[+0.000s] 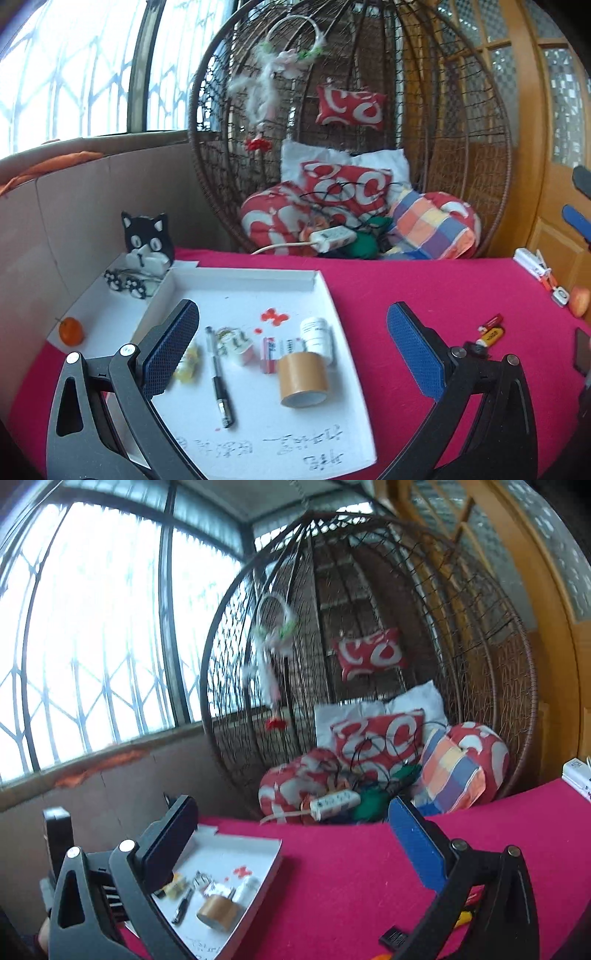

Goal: Organize rigid objects
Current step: 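Move both tools back over the remaining pile, then grasp the red tin with the left tool while the right tool grasps the yellow lighter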

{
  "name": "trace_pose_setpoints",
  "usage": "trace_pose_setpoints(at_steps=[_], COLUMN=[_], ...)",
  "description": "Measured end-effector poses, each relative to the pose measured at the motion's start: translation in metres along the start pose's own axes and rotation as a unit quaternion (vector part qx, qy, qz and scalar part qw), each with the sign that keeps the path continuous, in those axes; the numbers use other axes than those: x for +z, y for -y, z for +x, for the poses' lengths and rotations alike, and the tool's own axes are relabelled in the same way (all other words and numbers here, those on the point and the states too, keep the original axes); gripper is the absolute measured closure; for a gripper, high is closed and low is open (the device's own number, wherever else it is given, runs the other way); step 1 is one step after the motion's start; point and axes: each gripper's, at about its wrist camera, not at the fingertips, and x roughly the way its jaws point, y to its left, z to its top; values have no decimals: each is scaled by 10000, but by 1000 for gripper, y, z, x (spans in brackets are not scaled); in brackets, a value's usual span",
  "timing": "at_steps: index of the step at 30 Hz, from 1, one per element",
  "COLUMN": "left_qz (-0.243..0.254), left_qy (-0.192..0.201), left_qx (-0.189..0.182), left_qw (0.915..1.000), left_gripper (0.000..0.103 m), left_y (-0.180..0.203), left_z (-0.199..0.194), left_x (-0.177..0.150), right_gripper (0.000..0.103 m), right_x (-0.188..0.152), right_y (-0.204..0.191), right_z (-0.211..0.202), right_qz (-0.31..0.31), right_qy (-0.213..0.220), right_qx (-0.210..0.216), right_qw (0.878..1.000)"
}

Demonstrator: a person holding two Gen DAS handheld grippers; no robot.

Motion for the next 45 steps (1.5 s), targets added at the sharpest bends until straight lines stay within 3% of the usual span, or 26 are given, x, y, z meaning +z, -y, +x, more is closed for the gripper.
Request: trace_pose_setpoints(at_steps=[4, 15, 21, 23, 25, 27, 28, 32, 39, 42, 45], left_qz=[-30, 352, 1062, 1277, 1368, 1518, 1640, 1891, 2345, 2430, 2429], left_qy=[-146, -708, -1436, -1730, -1873, -2082, -2187, -2433, -2567, -2533, -2467], left_qx=[-358, -1256, -1747, -2105, -2298, -2464, -2540, -2684, -2923, -2895, -2780], left_qw=[9992, 9889, 9683, 9536, 9452, 9343, 9278, 9127, 8909, 8905, 8960], left_gripper=[0, 0, 0, 0, 1, 8, 17, 38, 46, 50, 63], left_y=[14, 67, 115, 136, 151, 166, 174, 193, 225, 231, 230], left_z=[4, 18, 38, 45, 49, 55, 58, 71, 76, 80, 80], left_x=[2, -19, -43, -55, -66, -76, -81, -91, -104, -106, -105], right_gripper=[0, 0, 0, 0, 0, 0, 0, 0, 0, 0, 0], right_x=[-1, -15, -27, -31, -35, -37, -38, -42, -50, -54, -60], right_y=[32, 96, 116, 121, 125, 128, 129, 135, 148, 152, 153], right_z=[-6, -56, -67, -68, -70, -71, -72, -75, -81, -78, -70], right_qz=[161, 843, 1004, 1073, 1140, 1184, 1190, 1217, 1415, 1512, 1469], right_qy=[-380, -82, -218, -293, -344, -366, -379, -445, -573, -687, -889], right_qx=[-197, -1403, -1684, -1701, -1714, -1715, -1725, -1773, -1911, -1924, -1990], right_qw=[9990, 9865, 9804, 9791, 9780, 9773, 9771, 9756, 9696, 9672, 9648])
